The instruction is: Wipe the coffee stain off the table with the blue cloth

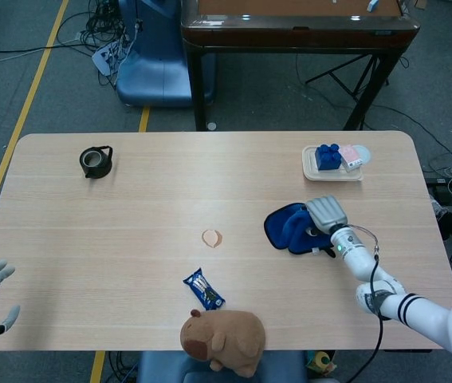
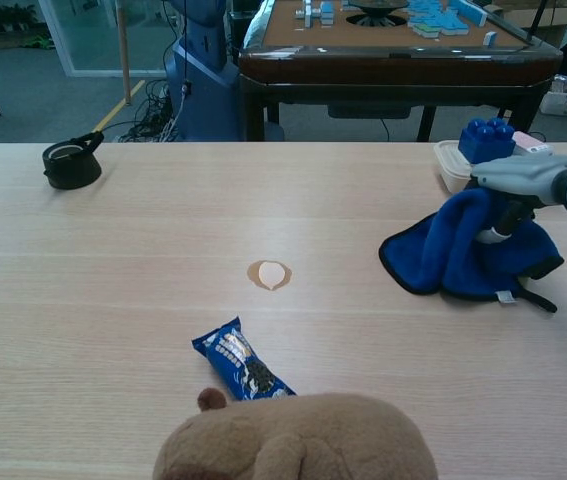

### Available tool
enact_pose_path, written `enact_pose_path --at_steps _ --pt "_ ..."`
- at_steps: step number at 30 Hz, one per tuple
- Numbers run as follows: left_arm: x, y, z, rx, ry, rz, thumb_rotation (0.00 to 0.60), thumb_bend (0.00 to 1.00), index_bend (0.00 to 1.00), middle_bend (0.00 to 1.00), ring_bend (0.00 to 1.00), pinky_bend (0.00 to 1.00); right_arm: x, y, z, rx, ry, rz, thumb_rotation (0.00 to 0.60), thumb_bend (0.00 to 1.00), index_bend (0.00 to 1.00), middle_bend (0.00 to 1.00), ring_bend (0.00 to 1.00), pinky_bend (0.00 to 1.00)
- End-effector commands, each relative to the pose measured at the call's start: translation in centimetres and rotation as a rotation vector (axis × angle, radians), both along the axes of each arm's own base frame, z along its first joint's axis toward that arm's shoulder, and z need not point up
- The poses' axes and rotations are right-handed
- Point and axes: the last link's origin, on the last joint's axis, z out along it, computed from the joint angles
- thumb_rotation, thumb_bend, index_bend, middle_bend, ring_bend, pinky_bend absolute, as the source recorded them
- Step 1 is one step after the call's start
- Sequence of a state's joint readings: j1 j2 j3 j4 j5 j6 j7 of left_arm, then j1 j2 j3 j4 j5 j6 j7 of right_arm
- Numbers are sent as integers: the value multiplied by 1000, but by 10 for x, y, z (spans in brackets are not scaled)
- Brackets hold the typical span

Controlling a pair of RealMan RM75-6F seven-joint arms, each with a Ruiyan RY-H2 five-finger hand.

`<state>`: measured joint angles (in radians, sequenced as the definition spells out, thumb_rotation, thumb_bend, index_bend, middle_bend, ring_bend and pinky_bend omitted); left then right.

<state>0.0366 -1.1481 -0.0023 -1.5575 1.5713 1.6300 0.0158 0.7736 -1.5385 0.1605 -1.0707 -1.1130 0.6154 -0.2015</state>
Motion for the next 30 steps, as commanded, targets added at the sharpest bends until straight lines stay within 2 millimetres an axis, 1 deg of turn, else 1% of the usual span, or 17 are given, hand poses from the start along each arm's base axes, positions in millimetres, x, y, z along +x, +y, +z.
enact_pose_path --at_steps 1,4,6,10,11,13,16,21,25,30 --pt "0 0 1 3 -1 -2 600 268 208 164 124 66 25 -6 4 -36 -71 56 600 618 703 672 613 750" --pt "0 -1 2 6 -3 -4 600 269 208 164 123 66 47 -9 5 -60 -120 113 600 618 704 672 615 757" --pt "-1 -2 3 7 -4 -3 600 268 208 164 123 66 67 -12 5 -77 -160 157 600 618 704 672 615 758" --pt "-2 -4 5 11 -6 -5 600 269 208 164 124 66 105 -16 -4 -98 -240 223 600 617 704 670 615 758" --pt "-2 -4 5 12 -6 -6 600 268 208 164 124 66 115 -18 -9 -97 -256 237 600 618 704 669 615 758" --pt "-2 -5 7 15 -7 -7 600 269 208 163 124 66 130 -19 -18 -89 -273 253 600 618 704 668 615 758" --pt "-4 -6 9 24 -10 -3 600 268 208 164 123 66 154 -21 -37 -67 -289 272 600 618 704 666 615 758" --pt "-5 -7 10 25 -13 3 600 268 208 164 123 66 183 -19 -69 -14 -304 279 600 618 704 665 615 758" --pt "-6 -8 11 26 -14 4 600 268 208 163 123 66 203 -12 -96 36 -302 288 600 617 704 665 615 759" --pt "-7 -8 11 25 -14 9 600 269 208 164 123 66 217 -3 -124 86 -258 325 600 617 704 665 615 758"
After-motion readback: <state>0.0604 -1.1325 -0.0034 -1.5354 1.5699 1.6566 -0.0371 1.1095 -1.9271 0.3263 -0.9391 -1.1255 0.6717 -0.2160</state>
